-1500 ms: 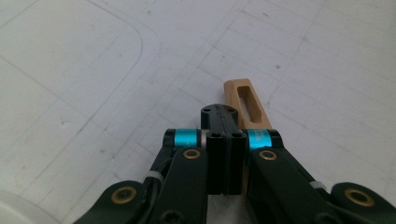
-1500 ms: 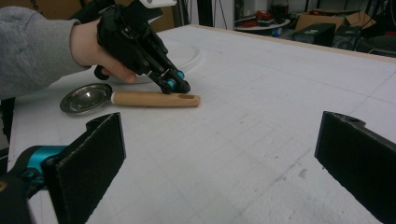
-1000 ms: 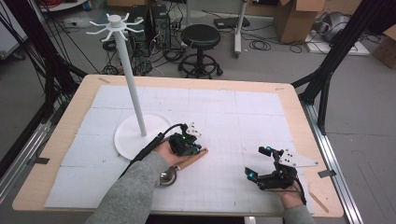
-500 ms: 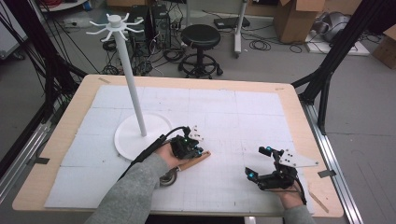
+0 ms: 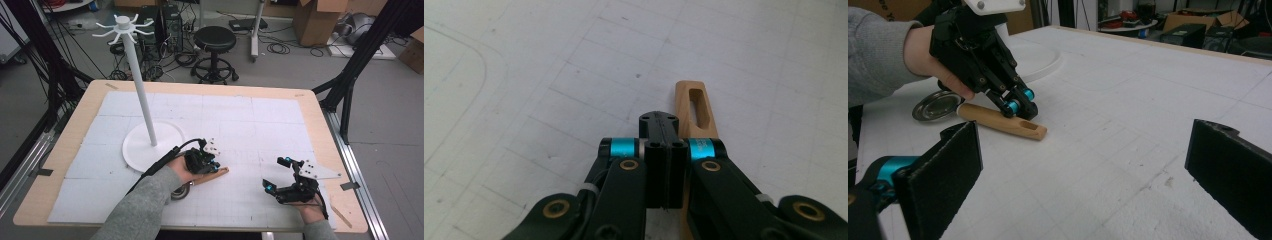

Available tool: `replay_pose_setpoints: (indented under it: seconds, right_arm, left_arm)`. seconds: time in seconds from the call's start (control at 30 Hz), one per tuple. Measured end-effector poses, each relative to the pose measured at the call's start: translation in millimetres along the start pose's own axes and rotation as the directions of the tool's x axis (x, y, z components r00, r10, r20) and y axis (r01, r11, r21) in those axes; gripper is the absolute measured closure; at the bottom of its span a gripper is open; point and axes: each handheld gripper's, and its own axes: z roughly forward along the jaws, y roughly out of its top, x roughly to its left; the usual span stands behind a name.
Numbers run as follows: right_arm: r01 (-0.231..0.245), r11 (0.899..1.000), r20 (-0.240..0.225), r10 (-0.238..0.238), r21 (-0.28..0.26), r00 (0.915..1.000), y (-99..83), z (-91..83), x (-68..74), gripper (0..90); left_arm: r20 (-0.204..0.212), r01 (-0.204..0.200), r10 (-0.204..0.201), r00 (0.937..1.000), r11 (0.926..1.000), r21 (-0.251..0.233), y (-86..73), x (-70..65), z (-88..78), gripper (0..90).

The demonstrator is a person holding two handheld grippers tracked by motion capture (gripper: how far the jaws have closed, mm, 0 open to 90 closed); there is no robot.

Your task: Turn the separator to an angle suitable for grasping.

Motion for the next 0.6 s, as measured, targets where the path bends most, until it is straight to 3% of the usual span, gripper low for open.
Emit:
replay_pose_setpoints:
  seconds: [0.6]
  right_arm:
    - [0.008, 1.0, 0.0, -0.008, 0.002, 1.0, -0.2, 0.8, -0.5, 0.9]
  left_arm:
    - [0.043, -0.048, 0.047, 0.9979, 0.9988, 0.009, 1.4, -10.8, 1.0, 89.9]
